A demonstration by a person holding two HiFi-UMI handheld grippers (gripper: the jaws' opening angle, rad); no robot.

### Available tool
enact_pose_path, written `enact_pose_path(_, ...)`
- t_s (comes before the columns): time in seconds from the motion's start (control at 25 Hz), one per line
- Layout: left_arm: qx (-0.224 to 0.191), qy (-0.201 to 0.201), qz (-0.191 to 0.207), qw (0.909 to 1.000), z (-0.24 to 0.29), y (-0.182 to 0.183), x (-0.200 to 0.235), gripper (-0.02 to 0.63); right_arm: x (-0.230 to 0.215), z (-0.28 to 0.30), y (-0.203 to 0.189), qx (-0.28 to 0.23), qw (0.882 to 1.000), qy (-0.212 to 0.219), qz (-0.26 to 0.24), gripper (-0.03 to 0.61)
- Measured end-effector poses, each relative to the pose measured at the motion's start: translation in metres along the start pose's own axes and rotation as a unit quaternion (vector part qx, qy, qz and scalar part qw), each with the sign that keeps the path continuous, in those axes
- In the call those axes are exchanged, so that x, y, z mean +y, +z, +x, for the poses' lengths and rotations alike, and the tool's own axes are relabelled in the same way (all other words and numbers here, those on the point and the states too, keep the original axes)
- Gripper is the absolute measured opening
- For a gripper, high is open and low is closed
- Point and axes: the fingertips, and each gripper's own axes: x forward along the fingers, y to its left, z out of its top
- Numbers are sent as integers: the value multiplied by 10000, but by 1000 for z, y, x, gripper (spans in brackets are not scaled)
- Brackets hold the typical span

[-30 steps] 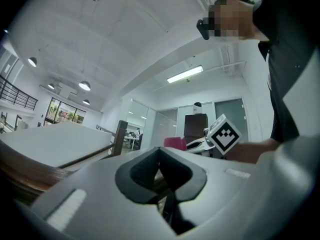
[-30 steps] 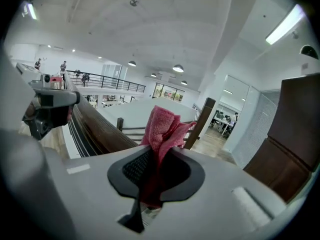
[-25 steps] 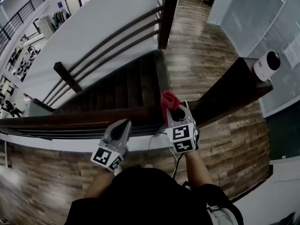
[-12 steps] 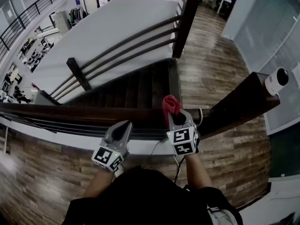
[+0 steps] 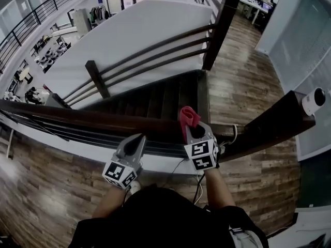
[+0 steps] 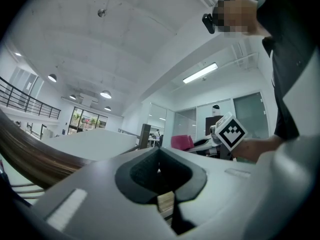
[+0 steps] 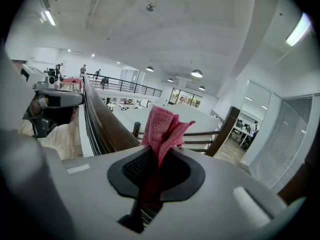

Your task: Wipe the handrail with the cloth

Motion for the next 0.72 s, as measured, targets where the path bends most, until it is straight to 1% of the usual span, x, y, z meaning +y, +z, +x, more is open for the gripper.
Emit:
enact_pose_path(0.28,-85,244,131,9996,-13,10,17,0,21,13,13,-63,9997,222,-120,40)
enact_pose_path(0.44,-31,389,62,9992,-28,10,26,0,41,22,26,-70,9987,435,-249,40)
enact_pose_path(0.56,2,589,23,9983,-42,7,31,0,56,25,35,-140,9974,529,-464,40)
enact_pose_path(0.72,59,917,-10,9958,-59,4,39,0,73,31,47,-182,9941,780,-731,40)
